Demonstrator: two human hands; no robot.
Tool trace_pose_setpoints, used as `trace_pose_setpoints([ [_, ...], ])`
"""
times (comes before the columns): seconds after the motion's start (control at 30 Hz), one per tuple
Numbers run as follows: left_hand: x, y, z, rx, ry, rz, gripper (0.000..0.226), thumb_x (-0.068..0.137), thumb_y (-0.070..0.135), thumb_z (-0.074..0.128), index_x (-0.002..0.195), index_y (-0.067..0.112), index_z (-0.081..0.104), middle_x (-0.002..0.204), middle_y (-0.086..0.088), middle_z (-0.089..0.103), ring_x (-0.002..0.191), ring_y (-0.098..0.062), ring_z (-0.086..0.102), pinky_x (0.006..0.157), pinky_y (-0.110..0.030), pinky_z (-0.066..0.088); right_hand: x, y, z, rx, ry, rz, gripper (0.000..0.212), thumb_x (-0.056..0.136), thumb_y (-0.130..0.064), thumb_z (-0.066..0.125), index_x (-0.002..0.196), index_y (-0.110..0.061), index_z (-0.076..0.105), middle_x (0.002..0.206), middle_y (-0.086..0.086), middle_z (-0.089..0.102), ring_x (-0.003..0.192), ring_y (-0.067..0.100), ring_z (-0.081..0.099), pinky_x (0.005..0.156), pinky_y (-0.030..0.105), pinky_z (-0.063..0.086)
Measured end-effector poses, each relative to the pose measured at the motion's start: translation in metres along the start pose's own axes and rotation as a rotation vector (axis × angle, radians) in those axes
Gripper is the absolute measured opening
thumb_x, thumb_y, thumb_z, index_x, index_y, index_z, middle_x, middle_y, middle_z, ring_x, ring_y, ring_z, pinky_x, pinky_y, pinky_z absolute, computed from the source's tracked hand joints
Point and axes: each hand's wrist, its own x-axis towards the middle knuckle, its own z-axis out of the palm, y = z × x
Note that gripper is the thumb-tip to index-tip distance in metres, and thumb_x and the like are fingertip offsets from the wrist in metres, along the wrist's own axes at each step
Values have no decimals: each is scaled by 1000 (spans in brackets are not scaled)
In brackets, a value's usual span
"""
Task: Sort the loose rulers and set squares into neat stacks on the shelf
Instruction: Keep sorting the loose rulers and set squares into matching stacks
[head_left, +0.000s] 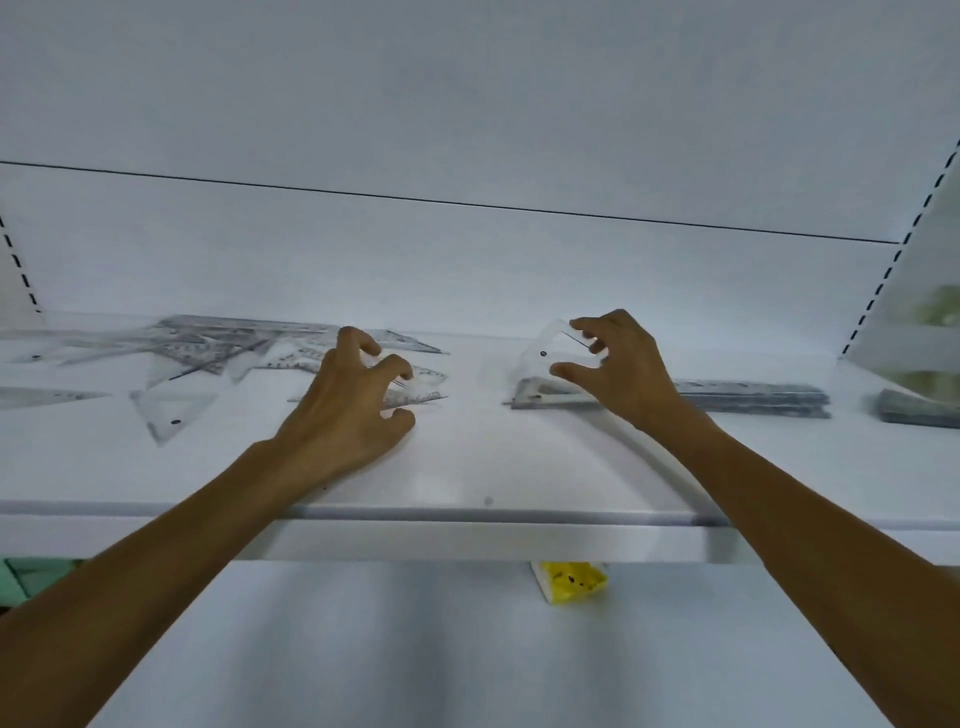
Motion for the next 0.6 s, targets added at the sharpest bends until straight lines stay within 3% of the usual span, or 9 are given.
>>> trace_pose_setpoints([
  [0.07,4,4,5,-28,-67,-18,39,81,22,63,119,24,55,130,-6,27,118,-25,40,88,-24,32,3,9,-2,-4,-55,0,56,70,-28,79,120,-11,58,110,7,54,89,15,54,79,18,37],
  [0.2,10,13,8,-57,-117,-24,54,82,31,65,132,34,46,118,0,40,91,-14,50,83,-22,35,7,18,0,-25,-141,21,57,73,-32,76,122,-11,56,112,8,53,102,19,54,87,26,41],
  [0.33,10,24,13,-83,-49,-87,77,70,35,76,136,25,39,106,11,47,74,2,50,71,-21,40,7,20,6,-68,-251,-17,57,75,-35,74,124,-13,55,115,9,53,108,22,51,95,35,41],
  [0.47,9,33,18,-112,3,-109,64,67,31,79,123,19,52,101,7,49,72,4,52,61,-7,36,8,25,6,-56,-294,-40,57,75,-36,73,125,-15,54,116,6,53,111,21,50,98,41,40],
  [0.6,5,37,20,-141,7,-102,60,69,33,77,123,27,53,107,6,45,78,5,51,66,-11,38,11,28,6,-70,-355,-49,48,72,-38,71,112,-13,62,105,4,57,104,22,54,94,41,43],
])
